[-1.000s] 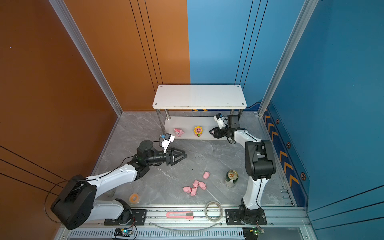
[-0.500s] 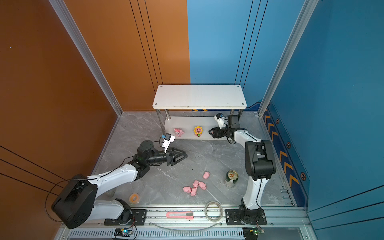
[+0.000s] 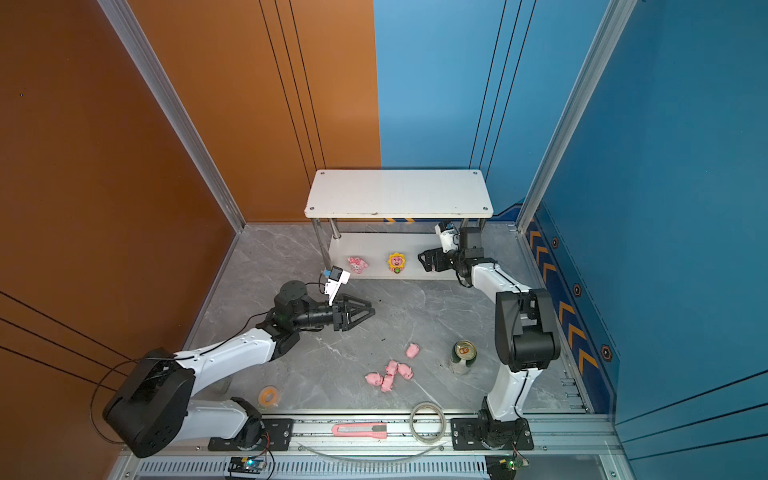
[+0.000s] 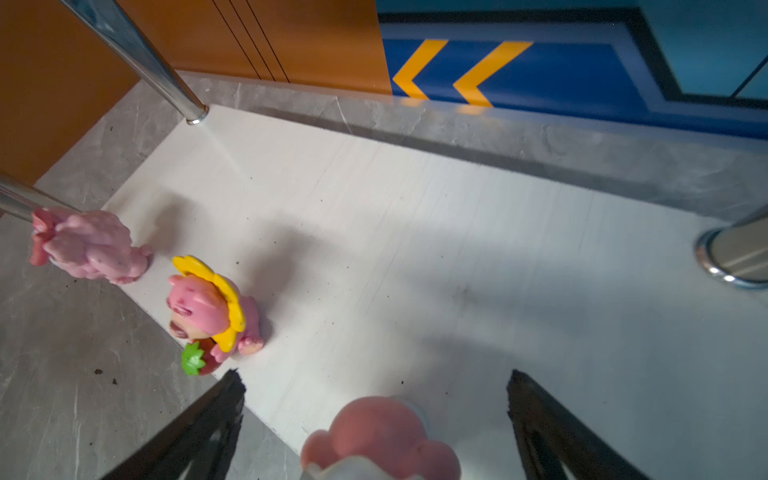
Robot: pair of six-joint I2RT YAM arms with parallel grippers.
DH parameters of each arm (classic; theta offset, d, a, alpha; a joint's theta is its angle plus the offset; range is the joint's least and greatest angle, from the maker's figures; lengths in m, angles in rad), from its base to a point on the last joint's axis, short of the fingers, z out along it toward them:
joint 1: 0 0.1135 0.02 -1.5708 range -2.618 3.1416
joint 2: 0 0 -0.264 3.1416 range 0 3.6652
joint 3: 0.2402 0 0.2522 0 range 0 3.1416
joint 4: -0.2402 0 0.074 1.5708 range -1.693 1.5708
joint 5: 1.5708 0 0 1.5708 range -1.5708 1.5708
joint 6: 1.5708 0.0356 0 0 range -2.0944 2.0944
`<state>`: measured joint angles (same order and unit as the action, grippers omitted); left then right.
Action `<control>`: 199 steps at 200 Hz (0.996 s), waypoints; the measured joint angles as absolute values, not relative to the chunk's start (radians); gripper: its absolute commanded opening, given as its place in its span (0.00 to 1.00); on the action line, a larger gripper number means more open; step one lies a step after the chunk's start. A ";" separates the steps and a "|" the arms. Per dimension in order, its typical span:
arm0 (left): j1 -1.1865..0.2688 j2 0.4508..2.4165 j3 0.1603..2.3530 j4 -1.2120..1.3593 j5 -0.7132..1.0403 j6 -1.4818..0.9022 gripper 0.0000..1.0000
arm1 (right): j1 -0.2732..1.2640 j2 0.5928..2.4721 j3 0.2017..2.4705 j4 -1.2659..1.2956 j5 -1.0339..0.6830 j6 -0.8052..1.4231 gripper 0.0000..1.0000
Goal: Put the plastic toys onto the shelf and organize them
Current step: 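Lower the pink hooded toy onto the lower shelf tier with the right gripper, then open the right gripper to release the hooded toy on the lower tier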
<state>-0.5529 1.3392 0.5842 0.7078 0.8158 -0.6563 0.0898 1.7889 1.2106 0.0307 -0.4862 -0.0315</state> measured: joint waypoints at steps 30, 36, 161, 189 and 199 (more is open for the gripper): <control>-0.558 1.329 0.584 0.708 0.816 -0.656 0.70 | 0.099 1.728 1.201 0.036 -0.462 -0.022 1.00; -0.558 1.326 0.584 0.708 0.816 -0.656 0.70 | 0.104 1.714 1.195 0.036 -0.454 -0.021 1.00; -0.565 1.239 0.550 0.715 0.815 -0.664 0.70 | 0.159 1.441 0.951 0.019 -0.413 0.095 0.00; -0.565 1.223 0.543 0.715 0.815 -0.664 0.70 | 0.160 1.444 0.950 -0.003 -0.413 0.102 0.00; -0.565 1.222 0.542 0.715 0.815 -0.664 0.70 | 0.160 1.451 0.950 -0.007 -0.413 0.103 0.00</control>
